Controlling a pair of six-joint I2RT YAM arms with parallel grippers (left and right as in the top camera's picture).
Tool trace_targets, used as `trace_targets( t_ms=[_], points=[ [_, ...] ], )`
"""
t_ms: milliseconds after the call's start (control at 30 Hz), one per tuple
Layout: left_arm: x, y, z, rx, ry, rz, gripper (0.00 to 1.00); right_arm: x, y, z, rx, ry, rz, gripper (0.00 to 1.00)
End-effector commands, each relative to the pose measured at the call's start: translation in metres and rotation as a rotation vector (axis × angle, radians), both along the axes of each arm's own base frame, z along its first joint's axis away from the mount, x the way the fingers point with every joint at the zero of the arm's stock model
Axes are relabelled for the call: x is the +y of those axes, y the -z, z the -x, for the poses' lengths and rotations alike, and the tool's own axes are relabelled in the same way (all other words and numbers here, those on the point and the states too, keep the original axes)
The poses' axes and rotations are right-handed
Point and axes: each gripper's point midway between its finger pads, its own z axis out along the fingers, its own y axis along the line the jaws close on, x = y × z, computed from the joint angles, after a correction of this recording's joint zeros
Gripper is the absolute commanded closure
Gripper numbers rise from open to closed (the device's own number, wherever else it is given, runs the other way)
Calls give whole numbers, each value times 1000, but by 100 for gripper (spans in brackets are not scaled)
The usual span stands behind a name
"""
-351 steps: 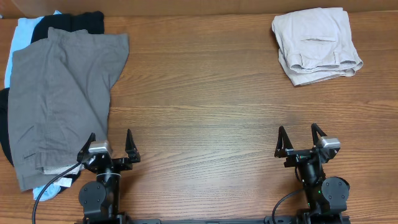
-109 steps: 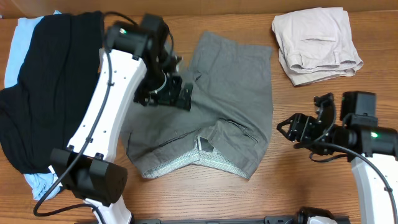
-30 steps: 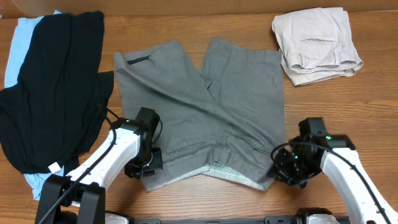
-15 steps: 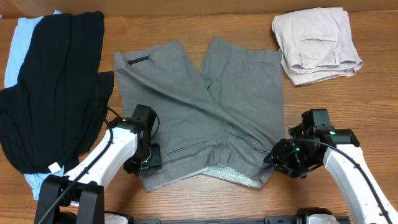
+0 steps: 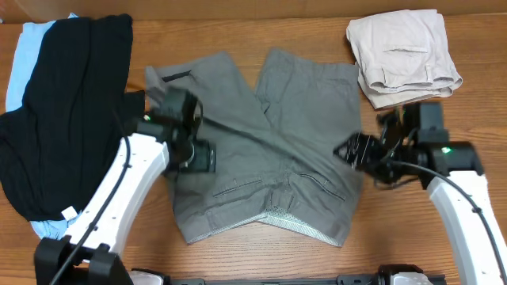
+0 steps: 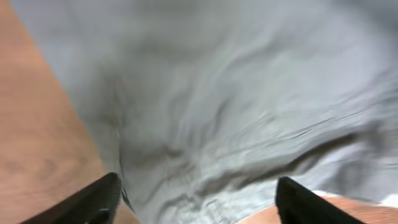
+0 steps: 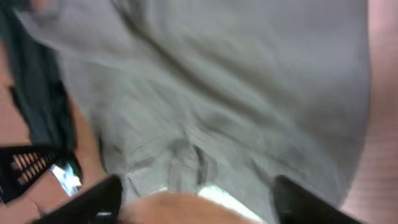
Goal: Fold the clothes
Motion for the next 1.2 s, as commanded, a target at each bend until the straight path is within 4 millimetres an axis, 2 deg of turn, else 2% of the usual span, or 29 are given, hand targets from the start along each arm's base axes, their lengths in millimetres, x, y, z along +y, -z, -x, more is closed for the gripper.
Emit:
trace_targets(
  t_ms=[0,67,167,333,500,667,1000,1167],
  points=[
    [-6,-37,-26,-119,65,22,13,-8,-38,-26,-168,-7,60,11],
    [-9,-56,-39,-180,80,30,10,-9,-50,-41,-250,-16,71,9],
    [-11,-80,-57,-263,100,38,6,-7,-54,-58,-308,-19,69,9],
    [-12,-103,-90,-322,126,39,3,11,-35,-83,-317,-87,59,7],
    [-16,-106,-119,-300,150,25,2,28,-9,-102,-306,-147,62,7],
    [-20,-80,-140,-244,157,16,0,33,24,-109,-243,-187,75,4],
    [-22,5,-151,-60,159,-5,0,36,83,-108,-105,-237,90,3],
    [-24,34,-157,-19,160,-9,0,26,114,-110,-44,-221,157,3]
  ],
)
